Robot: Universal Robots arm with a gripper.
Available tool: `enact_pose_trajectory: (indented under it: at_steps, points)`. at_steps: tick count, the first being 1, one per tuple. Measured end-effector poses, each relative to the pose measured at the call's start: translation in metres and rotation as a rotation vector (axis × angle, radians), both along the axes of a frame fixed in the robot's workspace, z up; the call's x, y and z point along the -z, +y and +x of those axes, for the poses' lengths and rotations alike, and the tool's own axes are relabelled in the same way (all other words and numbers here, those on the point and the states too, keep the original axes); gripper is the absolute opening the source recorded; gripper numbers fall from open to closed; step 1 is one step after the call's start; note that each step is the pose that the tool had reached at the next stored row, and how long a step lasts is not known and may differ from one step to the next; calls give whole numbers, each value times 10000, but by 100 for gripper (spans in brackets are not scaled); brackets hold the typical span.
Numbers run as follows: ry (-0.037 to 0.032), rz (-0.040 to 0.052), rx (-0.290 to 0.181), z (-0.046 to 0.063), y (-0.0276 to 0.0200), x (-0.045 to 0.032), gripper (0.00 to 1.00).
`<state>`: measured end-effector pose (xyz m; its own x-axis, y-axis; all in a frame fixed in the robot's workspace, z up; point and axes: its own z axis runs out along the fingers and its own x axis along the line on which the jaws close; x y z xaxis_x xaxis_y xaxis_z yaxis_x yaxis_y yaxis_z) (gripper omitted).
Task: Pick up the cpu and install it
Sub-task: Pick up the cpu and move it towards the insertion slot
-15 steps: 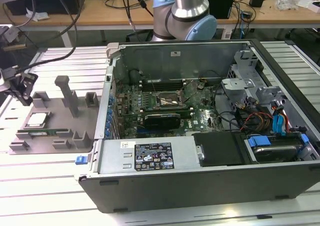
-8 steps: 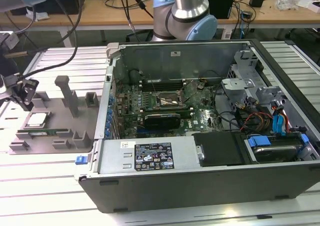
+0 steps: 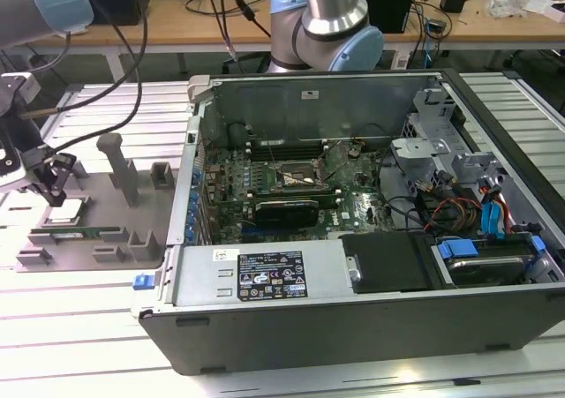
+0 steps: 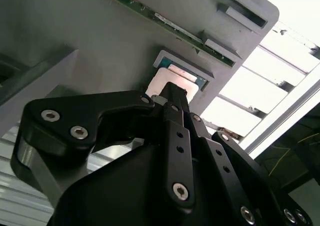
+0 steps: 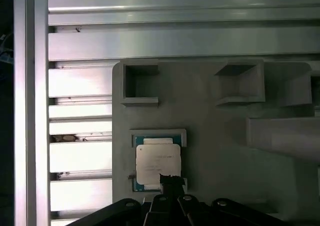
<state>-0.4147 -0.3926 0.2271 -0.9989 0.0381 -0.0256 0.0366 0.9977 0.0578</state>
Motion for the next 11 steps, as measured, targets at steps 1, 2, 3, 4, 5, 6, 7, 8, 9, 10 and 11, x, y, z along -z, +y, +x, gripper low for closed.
enact_pose_trajectory:
  at_steps: [1,2,3,4,5,6,7,8,9,10,11]
  points:
    - [-1,2,-50,0,0,27,11]
    - [-2,4,-81,-1,0,43,11]
    - [-1,7,-112,-3,1,60,11]
    - [-1,9,-143,-10,6,86,11]
    - [-2,10,-167,-19,10,111,11]
    - [-1,10,-185,-28,13,127,11]
    - [-5,10,-226,-50,20,159,11]
    - [-6,10,-250,-61,26,174,11]
    - [-10,10,-275,-68,33,189,11]
    - [-13,10,-309,-75,45,208,11]
    - [-14,10,-339,-76,56,222,11]
